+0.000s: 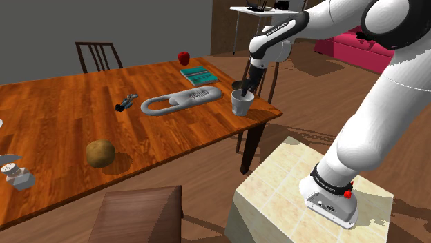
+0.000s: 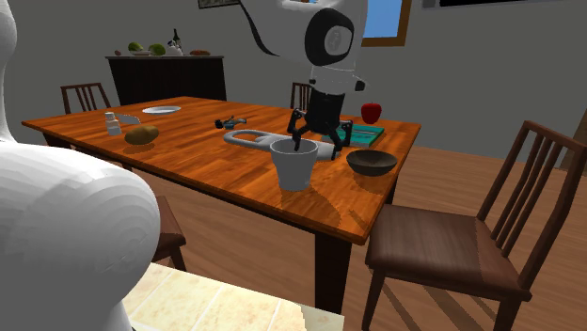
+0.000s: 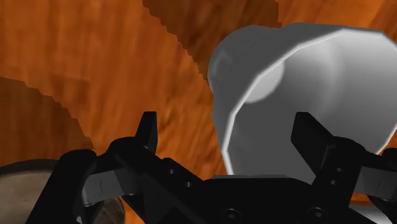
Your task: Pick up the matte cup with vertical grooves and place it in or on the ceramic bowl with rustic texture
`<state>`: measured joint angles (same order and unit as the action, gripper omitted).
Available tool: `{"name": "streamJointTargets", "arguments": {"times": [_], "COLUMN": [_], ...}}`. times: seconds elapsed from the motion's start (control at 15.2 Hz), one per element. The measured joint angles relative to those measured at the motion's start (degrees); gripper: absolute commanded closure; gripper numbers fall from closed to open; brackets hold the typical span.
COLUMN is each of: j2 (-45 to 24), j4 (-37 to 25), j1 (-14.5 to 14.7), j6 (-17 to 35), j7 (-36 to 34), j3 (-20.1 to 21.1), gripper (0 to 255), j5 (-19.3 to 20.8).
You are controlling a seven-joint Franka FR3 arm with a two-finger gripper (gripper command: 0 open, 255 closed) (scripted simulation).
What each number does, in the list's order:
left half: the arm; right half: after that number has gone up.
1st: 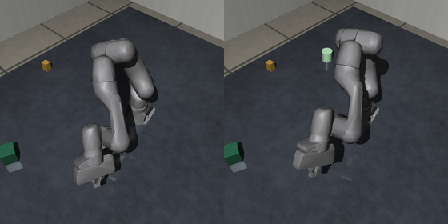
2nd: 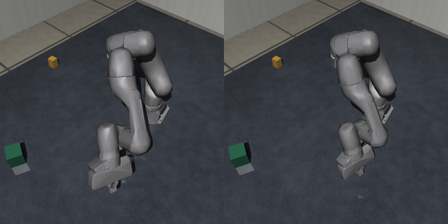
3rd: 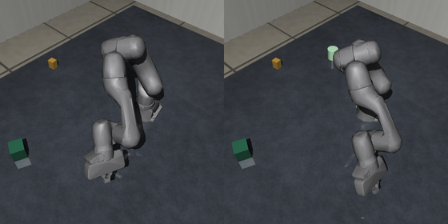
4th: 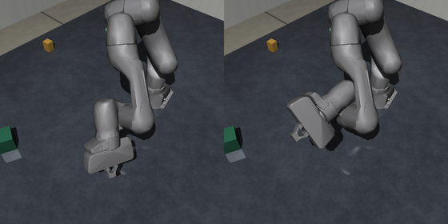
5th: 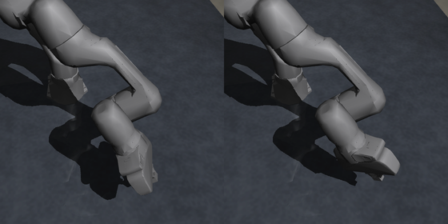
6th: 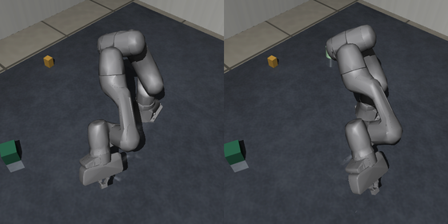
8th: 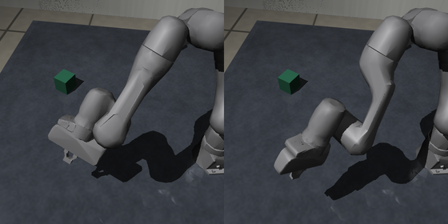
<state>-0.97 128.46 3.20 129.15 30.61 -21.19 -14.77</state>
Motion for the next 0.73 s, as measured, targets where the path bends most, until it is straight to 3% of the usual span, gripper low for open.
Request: {"name": "streamJointTargets", "arguments": {"times": [0.53, 0.59, 0.73], "j2": [-1.2, -1.2, -1.2], "j4": [0.8, 0.8, 0.8], "j1": [0.1, 0.1, 0.1], "j6": [1.8, 1.8, 1.8], "j7": [0.6, 0.6, 0.6], "j3": [0.2, 0.2, 0.2], "gripper": [0, 255, 255], "j5": [-1.0, -1.0, -1.0]}}
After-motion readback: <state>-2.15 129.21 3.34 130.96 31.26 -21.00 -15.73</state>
